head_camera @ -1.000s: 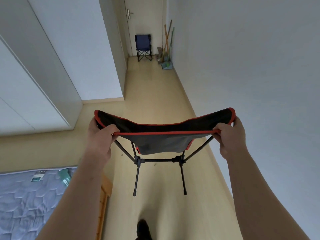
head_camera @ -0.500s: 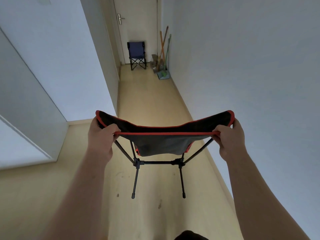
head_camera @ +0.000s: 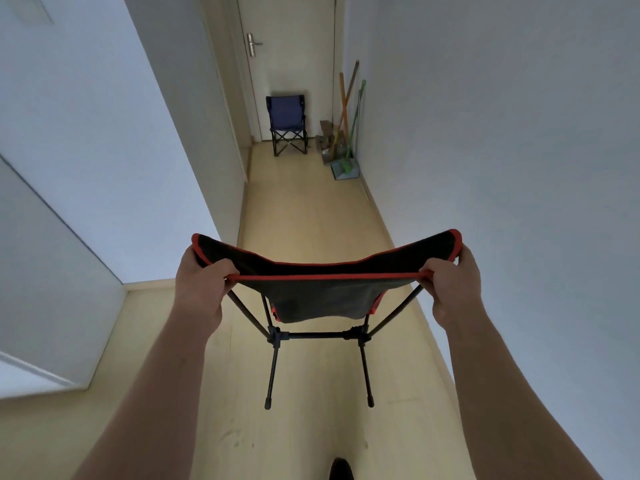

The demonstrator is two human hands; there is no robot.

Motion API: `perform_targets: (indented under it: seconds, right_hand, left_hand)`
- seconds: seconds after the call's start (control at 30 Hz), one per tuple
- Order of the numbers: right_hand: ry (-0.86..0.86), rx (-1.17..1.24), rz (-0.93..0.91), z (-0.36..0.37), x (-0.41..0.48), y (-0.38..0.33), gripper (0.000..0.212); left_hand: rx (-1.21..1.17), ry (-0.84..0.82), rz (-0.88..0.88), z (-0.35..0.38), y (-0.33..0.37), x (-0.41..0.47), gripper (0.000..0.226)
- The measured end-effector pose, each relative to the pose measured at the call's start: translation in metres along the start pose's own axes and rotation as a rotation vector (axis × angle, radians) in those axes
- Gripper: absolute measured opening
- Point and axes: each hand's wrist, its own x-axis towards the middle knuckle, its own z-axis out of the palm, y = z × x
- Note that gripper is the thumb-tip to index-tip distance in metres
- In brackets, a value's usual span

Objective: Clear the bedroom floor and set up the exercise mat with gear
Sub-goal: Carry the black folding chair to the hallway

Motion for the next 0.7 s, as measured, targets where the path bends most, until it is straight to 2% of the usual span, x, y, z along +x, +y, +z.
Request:
perform_targets:
  seconds: [0.13, 0.47, 0.7]
  right_hand:
    - [-0.025, -0.023, 0.007, 0.057, 0.077, -0.017, 0.076]
    - [-0.023, -0.057, -0.011, 0.222, 0.277, -0.025, 0.052]
    - [0.019, -0.055, -0.01, 0.33, 0.407, -0.055, 0.048]
  left_hand:
    - [0.029, 0.034, 0.002, 0.035, 0.02, 0.076, 0.036]
    - [-0.01, 0.037, -0.016, 0.114, 0.044, 0.32, 0.039]
    - [-0.018, 0.004, -0.037, 0.182, 0.088, 0.489, 0.044]
